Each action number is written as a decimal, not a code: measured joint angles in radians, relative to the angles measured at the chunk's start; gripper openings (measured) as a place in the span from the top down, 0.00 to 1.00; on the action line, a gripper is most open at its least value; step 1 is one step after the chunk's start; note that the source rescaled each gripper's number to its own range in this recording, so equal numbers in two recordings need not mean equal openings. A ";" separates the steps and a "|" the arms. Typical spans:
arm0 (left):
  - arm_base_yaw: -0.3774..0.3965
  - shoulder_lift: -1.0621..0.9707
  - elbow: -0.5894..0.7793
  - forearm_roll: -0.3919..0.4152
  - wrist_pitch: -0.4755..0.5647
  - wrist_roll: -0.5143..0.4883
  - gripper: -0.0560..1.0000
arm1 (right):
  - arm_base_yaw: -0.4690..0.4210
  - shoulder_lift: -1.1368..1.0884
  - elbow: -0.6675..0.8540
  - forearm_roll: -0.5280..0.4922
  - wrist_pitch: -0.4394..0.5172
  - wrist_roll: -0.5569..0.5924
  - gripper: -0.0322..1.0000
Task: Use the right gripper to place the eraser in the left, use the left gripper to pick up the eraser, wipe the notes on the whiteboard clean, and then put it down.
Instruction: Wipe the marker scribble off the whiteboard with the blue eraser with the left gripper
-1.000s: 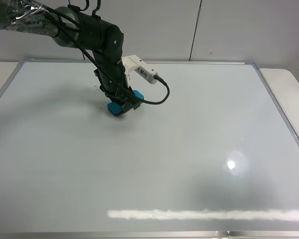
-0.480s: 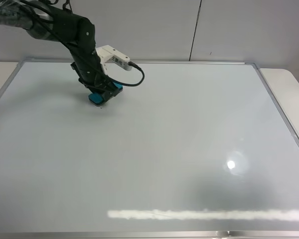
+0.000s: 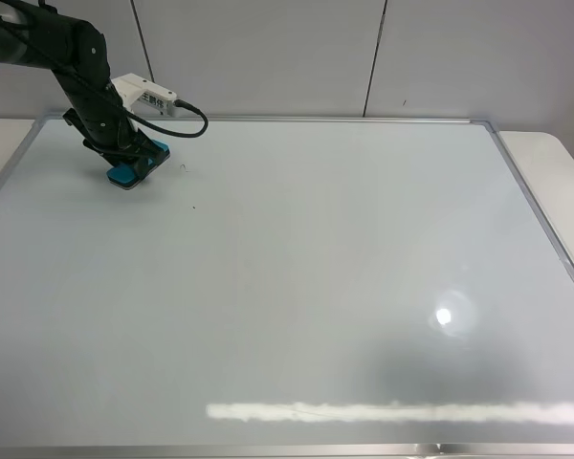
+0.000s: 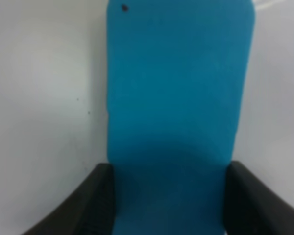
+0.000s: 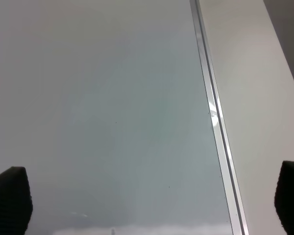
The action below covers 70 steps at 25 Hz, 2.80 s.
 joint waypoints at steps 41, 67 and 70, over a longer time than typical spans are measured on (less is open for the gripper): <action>-0.145 -0.003 0.029 -0.024 -0.098 0.029 0.92 | 0.000 0.000 0.000 0.000 0.000 0.000 0.00; -0.238 -0.003 0.028 -0.044 -0.012 0.085 0.92 | 0.000 0.000 0.000 0.000 0.000 0.000 0.00; -0.287 -0.003 0.028 -0.067 -0.007 0.055 0.92 | 0.000 0.000 0.000 0.000 0.000 0.000 0.00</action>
